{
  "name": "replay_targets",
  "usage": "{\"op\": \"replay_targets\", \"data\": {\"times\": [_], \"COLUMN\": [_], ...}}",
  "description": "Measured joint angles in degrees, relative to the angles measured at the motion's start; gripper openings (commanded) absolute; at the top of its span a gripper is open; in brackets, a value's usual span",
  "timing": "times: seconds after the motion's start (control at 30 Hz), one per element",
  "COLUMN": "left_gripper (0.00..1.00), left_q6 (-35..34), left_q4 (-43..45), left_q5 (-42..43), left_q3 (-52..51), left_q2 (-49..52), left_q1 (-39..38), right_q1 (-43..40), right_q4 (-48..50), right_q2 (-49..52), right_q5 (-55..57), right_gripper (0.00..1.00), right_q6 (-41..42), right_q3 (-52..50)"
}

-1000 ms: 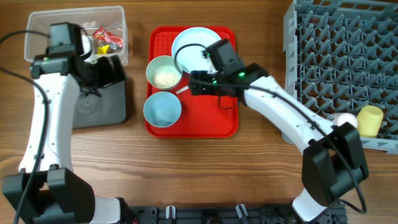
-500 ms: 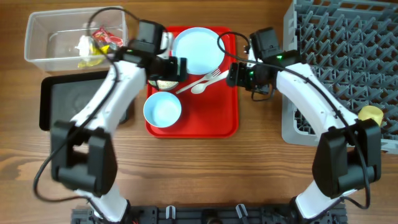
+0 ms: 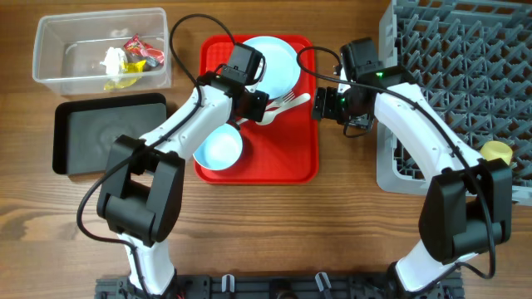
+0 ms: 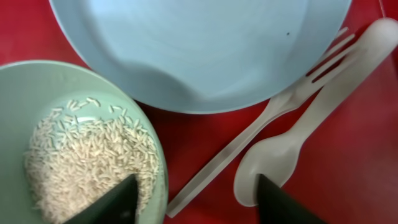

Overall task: Sort waste into correct bins and load items into the dishwasher rack
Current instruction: 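Grasp the green rice bowl rim with the left gripper and lift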

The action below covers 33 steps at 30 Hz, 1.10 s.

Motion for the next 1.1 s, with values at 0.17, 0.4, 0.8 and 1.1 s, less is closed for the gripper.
{"op": "replay_targets", "data": {"times": [0.17,0.4,0.8,1.1], "left_gripper": [0.47,0.27,0.04,0.04], "left_q6": [0.48,0.48,-1.05,-3.56], "left_q4": [0.63,2.54,2.80,-8.02], "left_q5": [-0.66,-1.05,-5.11,-5.49], "left_q3": [0.00,0.00,-0.04,1.38], "left_q2": [0.20,3.41,3.65,-0.31], "left_q1": [0.02,0.02,-0.02,0.07], "right_q1": [0.00,0.00,0.00,0.00], "right_q4": [-1.09,-1.49,-1.97,-2.16], "right_q2": [0.00,0.00,0.00,0.00], "right_q5": [0.02,0.50,1.33,2.40], "right_gripper": [0.85,0.84,0.84,0.84], "right_q6": [-0.17,-0.39,-0.39,-0.63], "right_q3": [0.00,0.00,0.00,0.00]}}
